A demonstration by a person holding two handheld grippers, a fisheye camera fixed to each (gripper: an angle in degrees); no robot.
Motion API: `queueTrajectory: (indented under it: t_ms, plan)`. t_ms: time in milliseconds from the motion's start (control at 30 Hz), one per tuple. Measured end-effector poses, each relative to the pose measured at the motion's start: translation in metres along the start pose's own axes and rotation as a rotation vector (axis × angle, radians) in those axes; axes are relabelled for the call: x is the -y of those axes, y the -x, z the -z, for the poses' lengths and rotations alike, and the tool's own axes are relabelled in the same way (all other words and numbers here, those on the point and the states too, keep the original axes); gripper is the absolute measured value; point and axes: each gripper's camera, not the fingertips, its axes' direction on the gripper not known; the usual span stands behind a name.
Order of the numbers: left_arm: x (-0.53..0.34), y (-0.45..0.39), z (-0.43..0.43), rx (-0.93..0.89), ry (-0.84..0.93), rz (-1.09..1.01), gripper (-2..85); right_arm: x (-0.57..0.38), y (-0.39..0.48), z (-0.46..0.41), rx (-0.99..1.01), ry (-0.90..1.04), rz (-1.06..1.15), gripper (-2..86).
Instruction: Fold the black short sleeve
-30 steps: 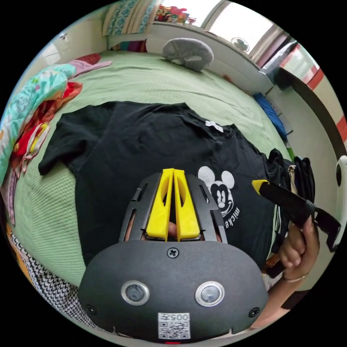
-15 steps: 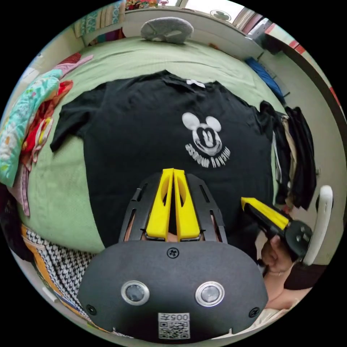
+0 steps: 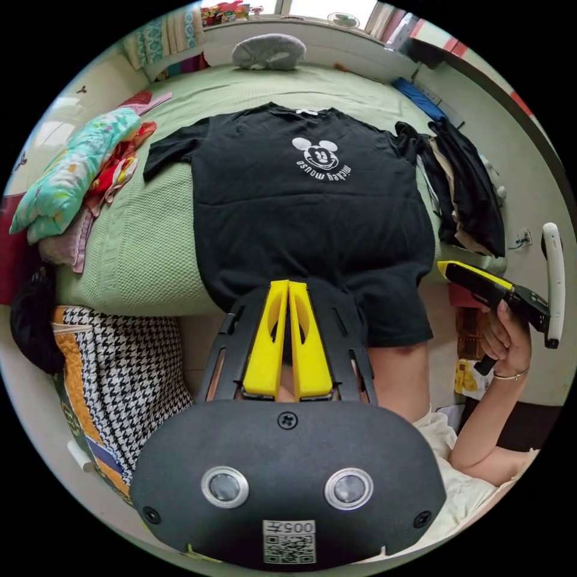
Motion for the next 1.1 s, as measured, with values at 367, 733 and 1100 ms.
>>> queueTrajectory:
  t_ms: [367,733,1100]
  plan:
    - [-0.041,-0.008,0.021,-0.041,-0.023,0.003,-0.7,-0.047,-0.016,0.035,-0.042,-0.029,-0.021,-1.2]
    - [-0.058,-0.001,0.026,-0.027,-0.006,0.004,-0.6,-0.061,-0.006,0.036,-0.058,-0.009,0.01,-1.2]
    - [-0.061,0.005,0.01,-0.023,0.049,-0.029,-0.7,-0.057,-0.006,0.033,-0.044,0.006,-0.007,-1.2]
